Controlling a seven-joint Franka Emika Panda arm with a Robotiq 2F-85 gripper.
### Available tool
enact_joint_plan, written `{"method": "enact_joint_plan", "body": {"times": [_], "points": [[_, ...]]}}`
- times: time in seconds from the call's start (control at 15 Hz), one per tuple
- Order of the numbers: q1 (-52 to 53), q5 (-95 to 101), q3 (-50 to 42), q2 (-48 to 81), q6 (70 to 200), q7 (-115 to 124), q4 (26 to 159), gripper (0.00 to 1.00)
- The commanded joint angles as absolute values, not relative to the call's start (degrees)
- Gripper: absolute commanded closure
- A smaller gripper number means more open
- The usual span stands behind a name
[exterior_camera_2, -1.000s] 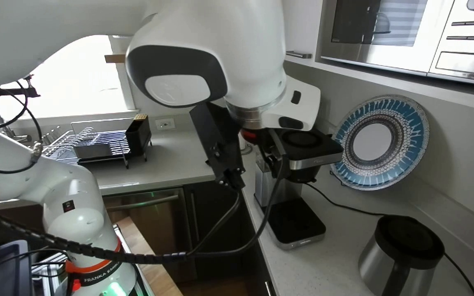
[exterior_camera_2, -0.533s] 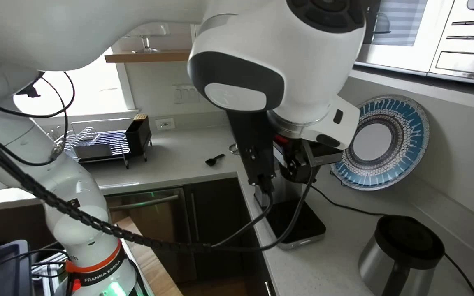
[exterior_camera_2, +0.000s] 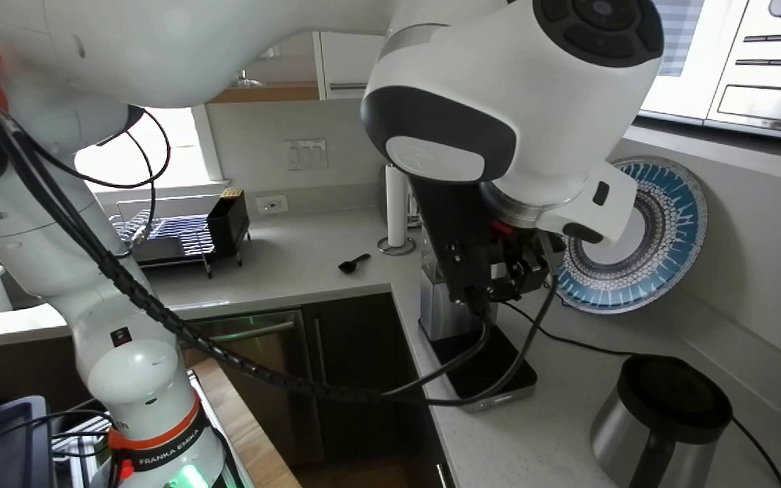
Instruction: Open the coffeemaker chamber.
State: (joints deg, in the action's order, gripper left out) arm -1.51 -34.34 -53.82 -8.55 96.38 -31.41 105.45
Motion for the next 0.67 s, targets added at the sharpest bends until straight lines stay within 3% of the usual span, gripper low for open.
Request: {"method": "enact_joint_plan", "body": {"times": [0.0,0.6], "points": [[-5.4,-35.4,-50.7,-7.5,95.5,-32.1,105.0,0.00],[-12.1,-46.6,-46.7,0.6,89.8,-36.2,101.3,0.00]]}}
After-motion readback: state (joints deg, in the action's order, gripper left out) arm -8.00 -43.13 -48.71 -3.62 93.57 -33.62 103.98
